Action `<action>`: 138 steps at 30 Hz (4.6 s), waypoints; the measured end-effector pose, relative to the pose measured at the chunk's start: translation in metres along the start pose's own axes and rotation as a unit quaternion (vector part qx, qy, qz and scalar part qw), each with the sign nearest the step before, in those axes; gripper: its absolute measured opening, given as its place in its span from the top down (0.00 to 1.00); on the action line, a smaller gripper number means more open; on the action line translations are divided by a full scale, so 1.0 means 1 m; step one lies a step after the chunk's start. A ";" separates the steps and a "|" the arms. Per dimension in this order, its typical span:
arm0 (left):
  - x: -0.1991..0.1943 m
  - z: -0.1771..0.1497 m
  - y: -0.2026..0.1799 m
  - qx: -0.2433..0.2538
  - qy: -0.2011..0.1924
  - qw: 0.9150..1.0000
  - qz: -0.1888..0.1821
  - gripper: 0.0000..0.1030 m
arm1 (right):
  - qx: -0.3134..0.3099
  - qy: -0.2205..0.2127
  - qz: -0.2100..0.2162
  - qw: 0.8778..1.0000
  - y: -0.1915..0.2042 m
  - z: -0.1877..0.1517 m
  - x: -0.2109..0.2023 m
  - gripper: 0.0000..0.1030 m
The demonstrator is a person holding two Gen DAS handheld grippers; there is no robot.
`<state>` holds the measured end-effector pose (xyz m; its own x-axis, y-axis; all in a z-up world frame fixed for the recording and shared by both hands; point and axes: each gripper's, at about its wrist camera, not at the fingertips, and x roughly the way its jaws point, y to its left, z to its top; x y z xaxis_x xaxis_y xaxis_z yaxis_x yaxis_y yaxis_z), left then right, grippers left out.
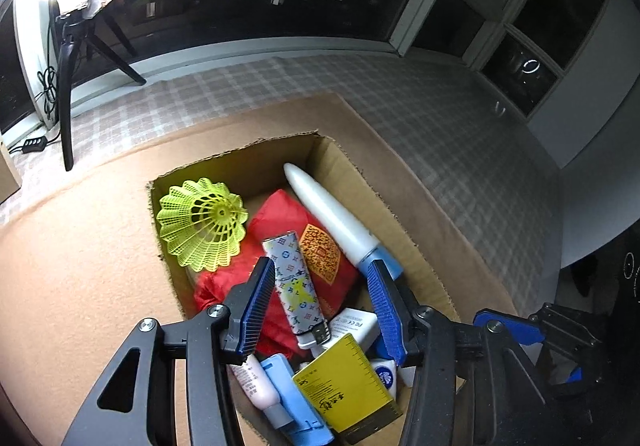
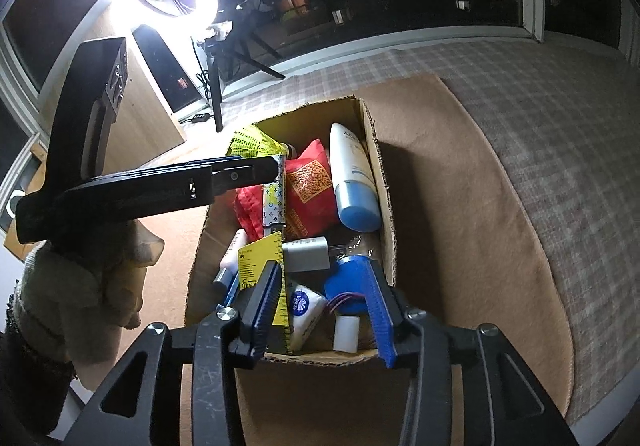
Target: Organize objects
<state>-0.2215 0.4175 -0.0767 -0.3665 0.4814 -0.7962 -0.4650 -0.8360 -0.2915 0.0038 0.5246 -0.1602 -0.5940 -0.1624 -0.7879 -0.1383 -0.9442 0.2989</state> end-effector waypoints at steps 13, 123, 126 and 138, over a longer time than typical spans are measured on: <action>-0.042 -0.018 0.032 -0.014 -0.019 1.000 0.018 0.50 | -0.012 -0.004 -0.001 1.000 0.029 -0.004 -0.003 0.56; -0.275 -0.247 0.255 -0.177 -0.049 0.958 0.219 0.15 | -0.143 -0.001 -0.066 0.988 0.295 -0.061 0.063 0.22; -0.274 -0.248 0.255 -0.179 -0.047 0.958 0.219 0.14 | -0.143 0.002 -0.067 0.987 0.294 -0.062 0.065 0.22; -0.262 -0.251 0.262 -0.174 -0.044 0.961 0.211 0.12 | -0.138 0.018 -0.071 0.988 0.291 -0.062 0.078 0.22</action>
<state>-0.0447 0.0063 -0.0771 -0.5376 0.0881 -0.8386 0.0317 -0.9917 -0.1245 -0.0337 0.2197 -0.1686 -0.5553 -0.0278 -0.8312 0.0051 -0.9995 0.0300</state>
